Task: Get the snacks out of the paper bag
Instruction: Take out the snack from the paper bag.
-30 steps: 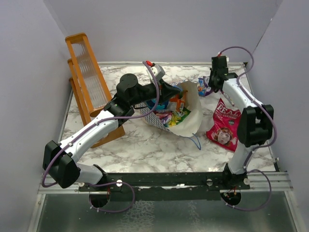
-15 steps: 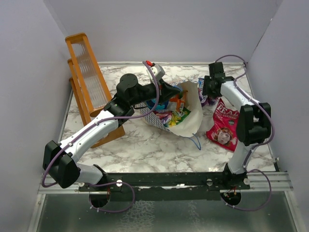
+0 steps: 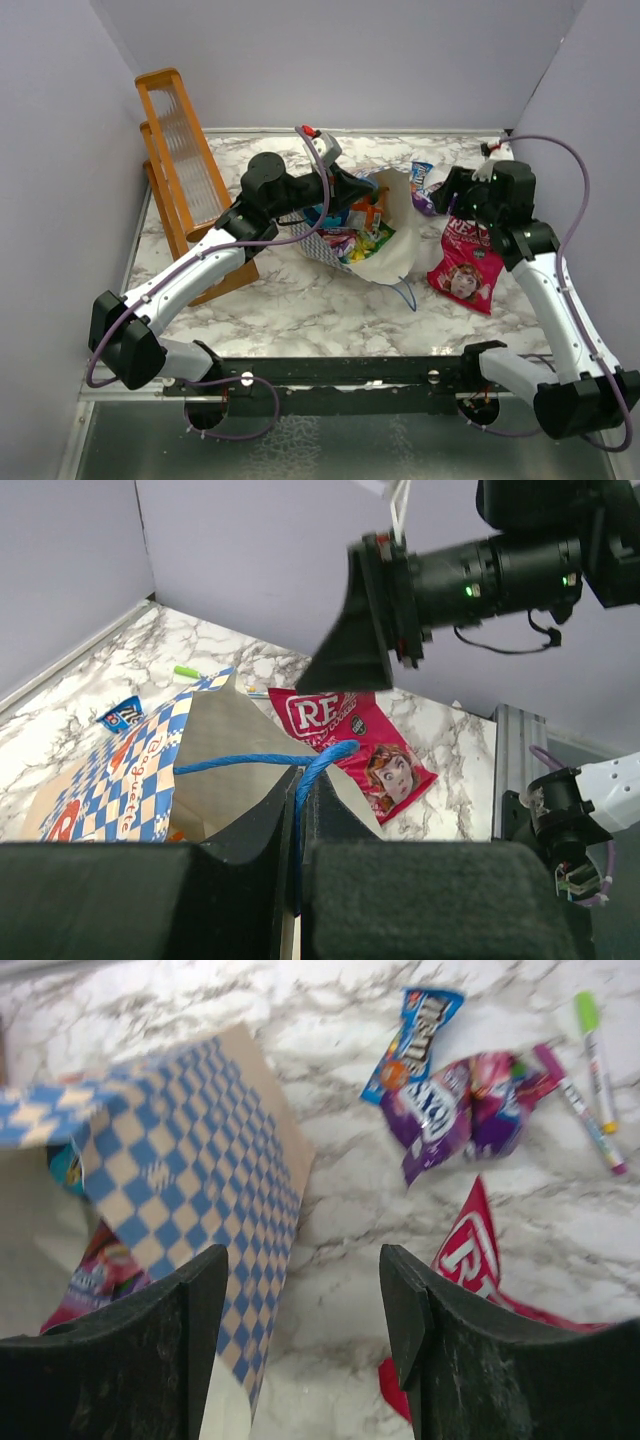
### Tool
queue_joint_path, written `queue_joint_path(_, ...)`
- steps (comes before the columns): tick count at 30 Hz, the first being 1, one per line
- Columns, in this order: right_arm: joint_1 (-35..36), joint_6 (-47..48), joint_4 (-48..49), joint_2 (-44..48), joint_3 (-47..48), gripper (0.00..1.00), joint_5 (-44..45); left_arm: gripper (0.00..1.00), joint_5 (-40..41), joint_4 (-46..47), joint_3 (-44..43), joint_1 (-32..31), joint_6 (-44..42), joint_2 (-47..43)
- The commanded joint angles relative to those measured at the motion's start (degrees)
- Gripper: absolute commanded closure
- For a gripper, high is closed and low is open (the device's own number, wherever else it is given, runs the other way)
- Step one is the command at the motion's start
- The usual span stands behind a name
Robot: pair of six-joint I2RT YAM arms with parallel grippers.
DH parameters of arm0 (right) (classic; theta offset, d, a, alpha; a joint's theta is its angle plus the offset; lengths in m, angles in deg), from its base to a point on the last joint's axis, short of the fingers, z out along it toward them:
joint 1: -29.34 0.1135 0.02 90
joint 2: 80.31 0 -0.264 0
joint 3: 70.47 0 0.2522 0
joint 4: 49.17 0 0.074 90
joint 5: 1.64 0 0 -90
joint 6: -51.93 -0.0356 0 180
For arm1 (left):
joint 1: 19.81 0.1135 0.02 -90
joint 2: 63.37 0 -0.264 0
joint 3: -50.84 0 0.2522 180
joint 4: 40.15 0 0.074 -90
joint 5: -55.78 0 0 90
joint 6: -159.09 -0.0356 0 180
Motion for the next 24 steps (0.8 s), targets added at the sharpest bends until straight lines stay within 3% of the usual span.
queue_joint_path(1, 0.5, -0.6, 0.5, 6.3, -8.1, 0.37, -12.7, 1.0, -1.9, 2.7, -1.4, -0.8, 0.2, -1.9)
queue_joint_path(8, 1.2, -4.9, 1.7, 13.9, -9.5, 0.34, -24.8, 1.0, -3.2, 4.3, -0.8, -1.7, 0.5, -2.9)
queue_joint_path(11, 3.7, -6.3, 3.3, 14.6, -10.1, 0.34, -25.4, 1.0, -3.8, 5.2, -0.6, -2.0, 1.6, -3.2)
queue_joint_path(16, 12.8, -8.0, 4.4, 14.7, -9.4, 0.34, -19.5, 1.0, -2.8, 5.0, -0.5, -2.3, 1.0, -4.0)
queue_joint_path(19, 22.6, -11.3, 8.4, 12.4, -11.0, 0.35, -14.3, 1.0, -1.8, 5.0, 0.0, -2.3, 0.4, -4.7)
queue_joint_path(24, 41.2, -14.5, 14.0, 6.7, -12.9, 0.35, 8.2, 1.0, -1.0, 3.8, -0.1, -2.3, -1.2, -3.9)
